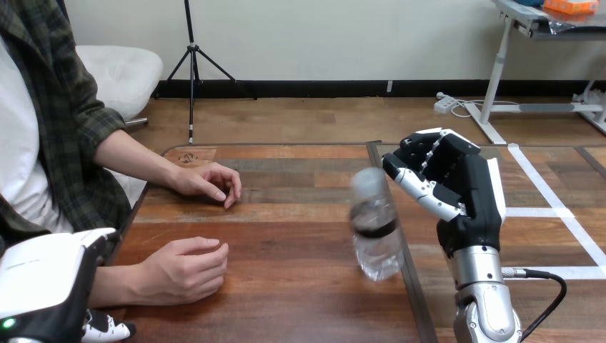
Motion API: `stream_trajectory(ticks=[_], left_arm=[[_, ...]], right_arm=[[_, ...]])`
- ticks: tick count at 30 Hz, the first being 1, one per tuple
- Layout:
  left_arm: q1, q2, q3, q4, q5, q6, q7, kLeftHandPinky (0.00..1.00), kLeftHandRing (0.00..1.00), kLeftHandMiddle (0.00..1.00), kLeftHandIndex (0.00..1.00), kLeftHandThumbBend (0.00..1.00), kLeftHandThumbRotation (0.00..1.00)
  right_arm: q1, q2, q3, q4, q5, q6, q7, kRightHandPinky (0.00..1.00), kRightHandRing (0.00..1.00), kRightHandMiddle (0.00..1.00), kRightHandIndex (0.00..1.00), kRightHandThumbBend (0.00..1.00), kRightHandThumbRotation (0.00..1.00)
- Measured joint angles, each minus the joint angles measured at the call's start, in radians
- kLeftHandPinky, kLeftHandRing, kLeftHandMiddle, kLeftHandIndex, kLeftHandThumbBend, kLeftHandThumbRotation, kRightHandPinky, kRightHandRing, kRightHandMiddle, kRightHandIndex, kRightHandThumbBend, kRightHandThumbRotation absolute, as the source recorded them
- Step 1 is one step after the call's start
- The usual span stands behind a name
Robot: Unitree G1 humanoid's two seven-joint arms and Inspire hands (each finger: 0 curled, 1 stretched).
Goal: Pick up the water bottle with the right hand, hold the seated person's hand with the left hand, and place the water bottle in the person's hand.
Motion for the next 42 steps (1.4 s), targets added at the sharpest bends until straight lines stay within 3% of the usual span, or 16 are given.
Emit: stream_trajectory(ticks=[12, 20, 42], left_arm=[[-0.06, 0.054, -0.07, 0.091, 0.03, 0.007, 0.004, 0.75, 0.79, 0.81, 0.77, 0.95, 0.08], [-0.099, 0.078, -0.123, 0.158, 0.057, 0.013, 0.034, 0.75, 0.79, 0.8, 0.77, 0.96, 0.07], [-0.16, 0.12, -0.207, 0.209, 0.091, 0.061, 0.079, 0.76, 0.79, 0.8, 0.78, 0.93, 0.08]], right_arm=[[0.0, 0.0, 0.0, 0.0, 0.002, 0.0, 0.012, 0.41, 0.44, 0.46, 0.44, 0.66, 0.0], [0.0, 0.0, -0.001, 0.0, 0.011, 0.005, 0.017, 0.41, 0.43, 0.45, 0.44, 0.67, 0.0], [0.0, -0.002, -0.005, 0.0, 0.008, 0.014, 0.007, 0.42, 0.44, 0.46, 0.45, 0.67, 0.0]])
